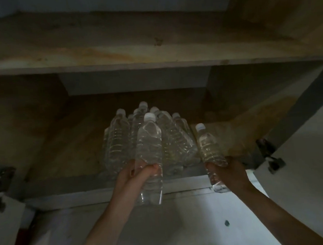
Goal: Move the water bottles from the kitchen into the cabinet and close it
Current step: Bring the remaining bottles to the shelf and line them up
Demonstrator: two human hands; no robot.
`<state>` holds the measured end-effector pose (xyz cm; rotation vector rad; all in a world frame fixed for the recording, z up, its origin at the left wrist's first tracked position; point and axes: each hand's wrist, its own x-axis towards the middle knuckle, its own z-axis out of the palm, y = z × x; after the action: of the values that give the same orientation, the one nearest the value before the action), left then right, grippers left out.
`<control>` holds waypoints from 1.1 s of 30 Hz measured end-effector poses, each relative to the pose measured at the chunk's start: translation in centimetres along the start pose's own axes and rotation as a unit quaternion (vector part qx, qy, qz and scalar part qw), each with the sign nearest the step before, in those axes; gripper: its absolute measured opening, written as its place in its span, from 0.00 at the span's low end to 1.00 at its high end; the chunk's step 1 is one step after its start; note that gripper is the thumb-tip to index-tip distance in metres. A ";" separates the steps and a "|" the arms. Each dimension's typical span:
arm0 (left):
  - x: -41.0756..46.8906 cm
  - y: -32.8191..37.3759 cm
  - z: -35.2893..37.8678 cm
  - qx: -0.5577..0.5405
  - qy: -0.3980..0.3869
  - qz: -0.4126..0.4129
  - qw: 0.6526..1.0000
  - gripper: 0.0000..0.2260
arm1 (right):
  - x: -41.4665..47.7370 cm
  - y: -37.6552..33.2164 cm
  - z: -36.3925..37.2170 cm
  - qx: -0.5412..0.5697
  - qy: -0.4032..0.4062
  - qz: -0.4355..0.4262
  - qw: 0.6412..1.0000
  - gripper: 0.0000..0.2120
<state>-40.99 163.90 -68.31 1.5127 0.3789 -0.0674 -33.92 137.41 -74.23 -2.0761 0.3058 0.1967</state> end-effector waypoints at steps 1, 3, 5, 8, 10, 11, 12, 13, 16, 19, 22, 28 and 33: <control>0.2 -0.3 0.2 0.002 0.000 0.005 1.000 0.10 | 0.4 0.4 0.2 -0.004 0.005 0.005 1.000 0.15; 0.4 -0.9 0.6 0.001 -0.006 0.014 1.000 0.06 | 1.0 0.7 0.5 -0.008 0.008 -0.009 1.000 0.14; 0.6 -1.3 1.1 0.011 -0.017 0.016 1.000 0.06 | 1.2 0.2 0.3 -0.031 0.014 -0.036 0.999 0.14; 0.4 -1.6 1.7 0.010 -0.016 0.002 1.000 0.06 | 1.3 0.1 0.1 -0.045 0.037 -0.069 0.996 0.19; -0.1 -1.8 2.1 -0.002 -0.013 -0.006 1.000 0.05 | 0.7 0.5 0.3 -0.027 0.041 -0.070 0.996 0.23; -0.2 -2.0 2.3 -0.004 -0.011 -0.006 1.000 0.04 | 0.3 0.9 0.3 -0.012 0.039 -0.072 0.997 0.25; -0.3 -2.1 2.4 -0.001 -0.008 -0.006 1.000 0.03 | 0.0 1.4 0.4 -0.007 0.037 -0.079 0.996 0.27; -0.2 -2.2 2.6 0.002 -0.008 -0.005 1.000 0.04 | -0.3 1.9 0.4 -0.002 0.038 -0.091 0.995 0.28; -0.1 -2.4 2.9 0.001 -0.017 0.003 1.000 0.11 | -0.4 3.0 0.4 0.012 0.050 -0.104 0.993 0.27; 0.0 -2.3 3.0 -0.003 -0.026 -0.001 1.000 0.09 | 0.7 2.5 0.3 0.013 0.038 -0.105 0.994 0.22; -0.2 -1.9 2.8 -0.005 -0.024 0.004 1.000 0.05 | 1.9 1.6 0.6 0.067 0.049 -0.087 0.993 0.17; 0.1 -1.4 2.4 0.003 -0.013 0.006 1.000 0.09 | 4.1 1.1 1.8 0.062 0.036 -0.104 0.992 0.25; 0.4 -0.9 2.8 0.025 0.002 0.002 1.000 0.05 | 5.1 0.9 2.1 0.038 0.047 -0.102 0.993 0.26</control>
<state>-40.32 161.21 -69.22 1.5635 0.3806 -0.0712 -29.38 138.13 -77.41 -2.0291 0.1522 -0.0353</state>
